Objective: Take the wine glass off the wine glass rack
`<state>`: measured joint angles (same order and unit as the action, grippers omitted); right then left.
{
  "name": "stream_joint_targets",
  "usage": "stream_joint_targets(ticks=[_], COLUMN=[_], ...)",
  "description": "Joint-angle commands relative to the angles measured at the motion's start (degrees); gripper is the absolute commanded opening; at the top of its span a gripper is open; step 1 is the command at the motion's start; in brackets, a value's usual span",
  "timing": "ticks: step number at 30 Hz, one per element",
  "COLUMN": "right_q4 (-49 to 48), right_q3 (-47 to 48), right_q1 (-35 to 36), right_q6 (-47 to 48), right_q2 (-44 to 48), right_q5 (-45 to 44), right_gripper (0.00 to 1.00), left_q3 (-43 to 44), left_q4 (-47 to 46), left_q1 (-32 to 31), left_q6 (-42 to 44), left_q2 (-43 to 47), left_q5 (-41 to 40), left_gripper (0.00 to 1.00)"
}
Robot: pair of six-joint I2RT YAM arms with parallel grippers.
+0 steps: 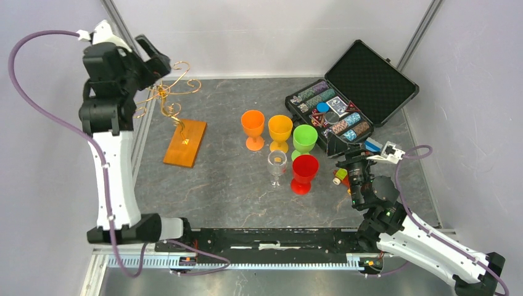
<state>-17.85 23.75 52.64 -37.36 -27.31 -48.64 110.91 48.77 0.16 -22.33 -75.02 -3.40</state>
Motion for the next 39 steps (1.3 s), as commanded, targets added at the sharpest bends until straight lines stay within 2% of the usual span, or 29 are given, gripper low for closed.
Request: stream_joint_targets(ticks=[1, 5, 9, 16, 20, 27, 33, 39], right_q4=[0.1, 0.3, 0.2, 0.2, 0.2, -1.1, -1.4, -1.4], right_q3=[-0.3, -0.6, -1.1, -1.4, -2.0, -2.2, -2.4, -2.4], right_q1=[0.0, 0.0, 0.0, -0.1, -0.1, -0.1, -0.1, -0.3], right_q6=[1.3, 1.9, 2.2, 2.7, 1.9, 1.6, 1.4, 1.8], right_q2=[0.4, 0.9, 0.9, -0.7, -1.3, -3.3, -4.0, -3.4], right_q5=[-1.4, -1.5, -2.4, -2.8, -2.3, -0.8, -0.5, -1.3], right_gripper=[0.82, 0.83, 0.83, 0.84, 0.84, 0.84, 0.84, 0.84], left_q3=[0.7, 1.3, 4.4, 13.8, 19.5, 15.8, 14.8, 12.9], left_q4=[-3.9, -8.0, -10.7, -8.5, -3.9, -3.5, -3.5, -3.5], left_q1=[13.8, 23.3, 28.4, 29.3, 29.3, 29.2, 29.1, 28.8], left_q6=[-8.3, -13.4, -16.1, -9.8, -6.6, -3.3, -4.0, -4.4], left_q2=[-5.8, -11.1, -16.7, -26.7, -32.0, -33.3, -34.4, -33.9], left_q5=[14.7, 24.6, 30.4, 31.7, 34.5, 36.1, 39.1, 39.0], left_gripper=[1.0, 1.0, 1.0, 0.96, 0.95, 0.98, 0.79, 0.68])
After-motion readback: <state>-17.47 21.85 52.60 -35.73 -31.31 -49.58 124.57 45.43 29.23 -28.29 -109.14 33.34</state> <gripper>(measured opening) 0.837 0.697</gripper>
